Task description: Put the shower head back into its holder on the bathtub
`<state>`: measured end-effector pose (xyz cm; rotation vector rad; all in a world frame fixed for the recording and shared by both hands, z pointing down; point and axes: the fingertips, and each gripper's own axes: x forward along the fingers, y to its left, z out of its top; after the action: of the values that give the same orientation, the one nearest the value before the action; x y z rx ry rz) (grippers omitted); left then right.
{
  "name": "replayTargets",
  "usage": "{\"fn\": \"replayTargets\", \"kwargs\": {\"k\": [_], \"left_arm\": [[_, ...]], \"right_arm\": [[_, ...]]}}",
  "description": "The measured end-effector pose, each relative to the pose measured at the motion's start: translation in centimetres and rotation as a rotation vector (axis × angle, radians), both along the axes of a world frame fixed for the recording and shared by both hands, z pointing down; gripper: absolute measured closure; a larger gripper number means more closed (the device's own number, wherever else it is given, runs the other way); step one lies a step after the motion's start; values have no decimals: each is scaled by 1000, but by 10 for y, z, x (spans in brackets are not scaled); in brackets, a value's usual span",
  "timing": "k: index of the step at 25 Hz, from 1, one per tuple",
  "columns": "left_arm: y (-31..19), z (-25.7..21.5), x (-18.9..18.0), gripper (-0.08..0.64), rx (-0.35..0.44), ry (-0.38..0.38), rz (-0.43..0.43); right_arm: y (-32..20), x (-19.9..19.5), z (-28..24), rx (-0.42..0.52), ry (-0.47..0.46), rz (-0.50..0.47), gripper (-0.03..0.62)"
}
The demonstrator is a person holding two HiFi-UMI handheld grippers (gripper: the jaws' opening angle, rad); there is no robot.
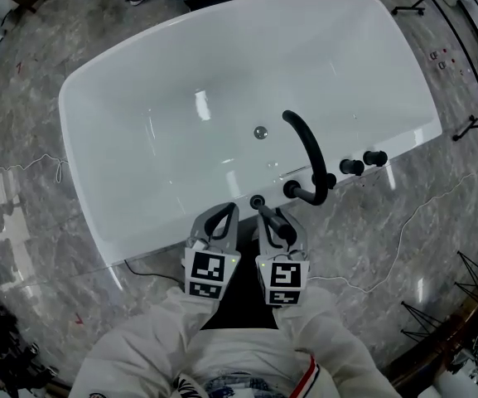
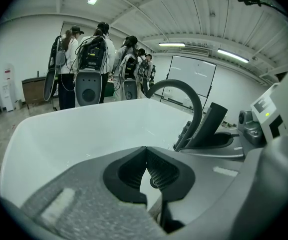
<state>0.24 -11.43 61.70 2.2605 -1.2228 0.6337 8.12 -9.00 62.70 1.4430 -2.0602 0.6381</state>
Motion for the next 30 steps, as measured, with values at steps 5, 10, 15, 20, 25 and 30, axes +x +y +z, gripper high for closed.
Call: {"fn": "replayTargets", "kwargs": {"k": [5,10,15,20,25,30], "left_arm": [[3,11,4,560,29,-34,37],[5,24,3,560,14,-27,24],[5,33,6,560,18,-37,31],[7,44,4,560,13,-42,30],[10,54,4,560,2,-34,21],[9,58,4,560,-2,-26,12]], "right_arm": [[-1,1,2,22,-2,11,453],[1,1,14,22,-6,28,453],[0,-1,24,25,5,7,453],[0,-3,32,25,15,-6,453],[-1,-5,42,21,18,-13,453],[-6,-9,41,39,37,-38,453]]}}
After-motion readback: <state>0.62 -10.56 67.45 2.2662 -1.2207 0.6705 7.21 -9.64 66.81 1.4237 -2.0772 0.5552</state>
